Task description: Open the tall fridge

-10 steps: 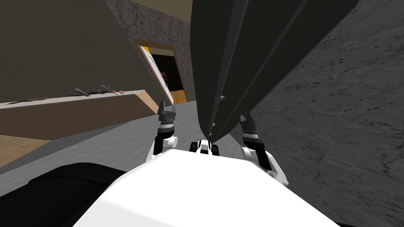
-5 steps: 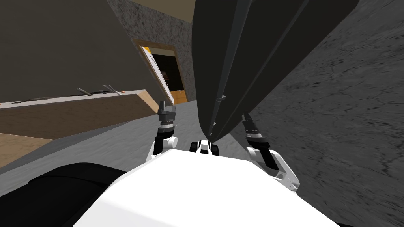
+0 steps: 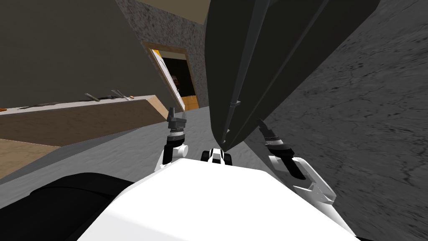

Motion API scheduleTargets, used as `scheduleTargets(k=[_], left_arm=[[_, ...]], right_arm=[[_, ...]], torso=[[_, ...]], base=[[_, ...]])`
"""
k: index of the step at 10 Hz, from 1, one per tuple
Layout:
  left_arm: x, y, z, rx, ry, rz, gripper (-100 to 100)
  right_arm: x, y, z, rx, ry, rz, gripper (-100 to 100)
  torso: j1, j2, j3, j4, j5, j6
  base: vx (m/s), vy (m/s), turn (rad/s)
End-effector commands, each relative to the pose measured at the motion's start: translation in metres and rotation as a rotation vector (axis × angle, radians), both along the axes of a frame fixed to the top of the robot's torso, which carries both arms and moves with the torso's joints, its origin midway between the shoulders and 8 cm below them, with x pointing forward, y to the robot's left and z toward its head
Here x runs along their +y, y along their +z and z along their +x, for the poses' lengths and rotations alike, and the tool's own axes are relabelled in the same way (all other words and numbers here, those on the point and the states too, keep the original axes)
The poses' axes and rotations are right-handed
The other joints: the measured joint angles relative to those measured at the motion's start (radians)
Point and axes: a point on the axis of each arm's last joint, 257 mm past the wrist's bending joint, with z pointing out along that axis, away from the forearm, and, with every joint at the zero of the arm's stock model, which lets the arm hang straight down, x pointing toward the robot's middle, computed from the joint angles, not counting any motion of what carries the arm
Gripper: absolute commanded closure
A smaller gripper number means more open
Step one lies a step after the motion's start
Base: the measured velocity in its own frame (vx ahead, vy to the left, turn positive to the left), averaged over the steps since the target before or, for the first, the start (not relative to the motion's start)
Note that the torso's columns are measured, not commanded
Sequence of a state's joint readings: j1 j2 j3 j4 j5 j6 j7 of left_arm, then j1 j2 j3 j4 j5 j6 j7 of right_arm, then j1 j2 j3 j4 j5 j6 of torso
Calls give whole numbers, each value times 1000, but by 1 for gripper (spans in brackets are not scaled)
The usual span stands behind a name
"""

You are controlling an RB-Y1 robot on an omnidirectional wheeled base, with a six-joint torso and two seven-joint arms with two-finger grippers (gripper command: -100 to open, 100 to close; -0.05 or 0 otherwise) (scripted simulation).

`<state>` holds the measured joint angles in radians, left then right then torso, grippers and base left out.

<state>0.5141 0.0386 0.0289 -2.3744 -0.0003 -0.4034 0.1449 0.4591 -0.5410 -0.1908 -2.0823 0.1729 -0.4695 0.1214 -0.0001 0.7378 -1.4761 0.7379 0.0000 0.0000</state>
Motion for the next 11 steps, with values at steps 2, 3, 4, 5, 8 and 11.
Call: scheduleTargets(k=[2,3,4,5,8,11], left_arm=[[0,0,0,0,0,0,0],[0,0,0,0,0,0,0],[0,0,0,0,0,0,0],[0,0,0,0,0,0,0],[0,0,0,0,0,0,0],[0,0,0,0,0,0,0]], right_arm=[[-4,5,5,-11,4,-188,-100],[-11,8,7,-26,-12,-274,-100],[-9,9,8,-24,1,-302,-100],[-15,13,11,-40,-15,-387,-100],[-19,19,16,-55,-10,-516,-100],[-22,27,21,-73,-2,-651,-100]], torso=[[0,0,0,0,0,0],[0,0,0,0,0,0],[1,1,0,0,0,0],[0,0,0,0,0,0],[-1,-1,0,0,0,0],[1,1,1,0,0,0]], base=[[-26,20,11],[-31,27,15],[-24,20,8],[-31,27,20],[-19,14,10],[-27,20,19]])
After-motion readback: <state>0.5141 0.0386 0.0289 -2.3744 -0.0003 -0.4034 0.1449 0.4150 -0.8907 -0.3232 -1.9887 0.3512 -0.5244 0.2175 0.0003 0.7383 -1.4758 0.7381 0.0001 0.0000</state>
